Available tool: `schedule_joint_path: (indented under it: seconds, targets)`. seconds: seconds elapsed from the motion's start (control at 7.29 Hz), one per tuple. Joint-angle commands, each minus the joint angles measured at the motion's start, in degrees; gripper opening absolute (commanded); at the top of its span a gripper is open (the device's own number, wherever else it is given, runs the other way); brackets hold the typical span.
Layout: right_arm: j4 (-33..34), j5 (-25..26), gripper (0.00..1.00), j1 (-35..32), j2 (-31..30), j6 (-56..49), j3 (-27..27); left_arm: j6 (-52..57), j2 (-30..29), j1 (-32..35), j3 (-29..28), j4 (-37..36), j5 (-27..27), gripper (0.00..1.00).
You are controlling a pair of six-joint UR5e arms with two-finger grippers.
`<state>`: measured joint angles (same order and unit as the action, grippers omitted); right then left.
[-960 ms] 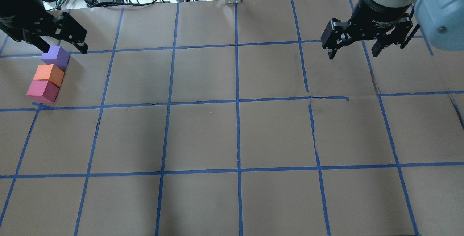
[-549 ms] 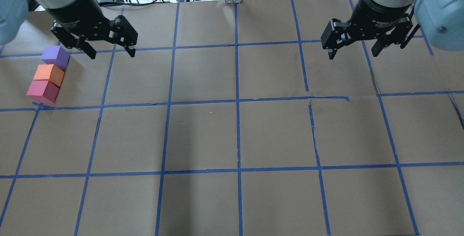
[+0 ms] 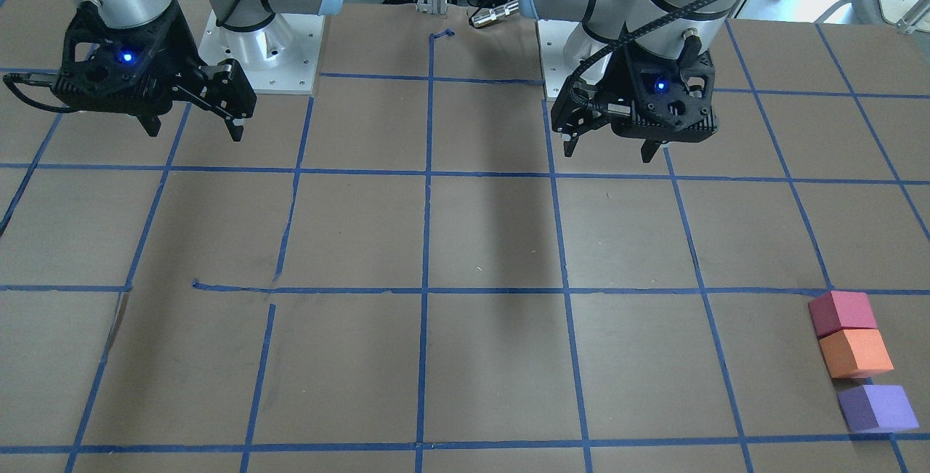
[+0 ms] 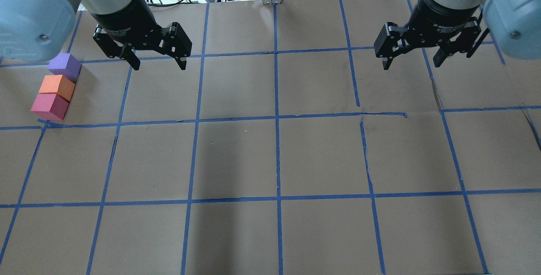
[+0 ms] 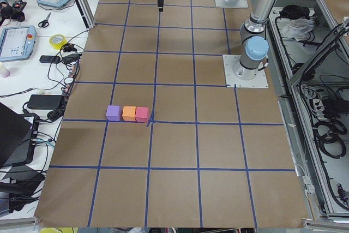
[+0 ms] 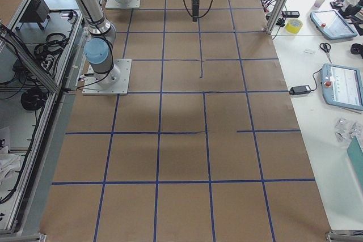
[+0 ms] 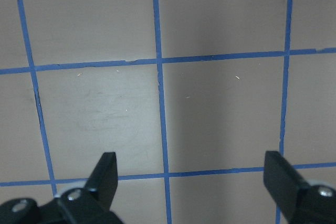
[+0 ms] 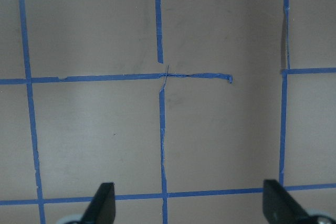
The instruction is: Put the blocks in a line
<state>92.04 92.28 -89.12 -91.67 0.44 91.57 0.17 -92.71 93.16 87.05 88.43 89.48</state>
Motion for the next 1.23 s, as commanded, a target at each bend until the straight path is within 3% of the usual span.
schedule_joint_path:
  seconds: [0.0,1.1]
  targets:
    - [-0.01,0.00,1.00,0.00,0.00,0.09,0.01,0.89,0.25,0.01,-0.48,-0.27,0.09,1.00]
    - [-0.01,-0.17,1.00,0.00,-0.09,0.18,0.01,0.71,1.04,0.01,0.13,-1.06,2.90,1.00]
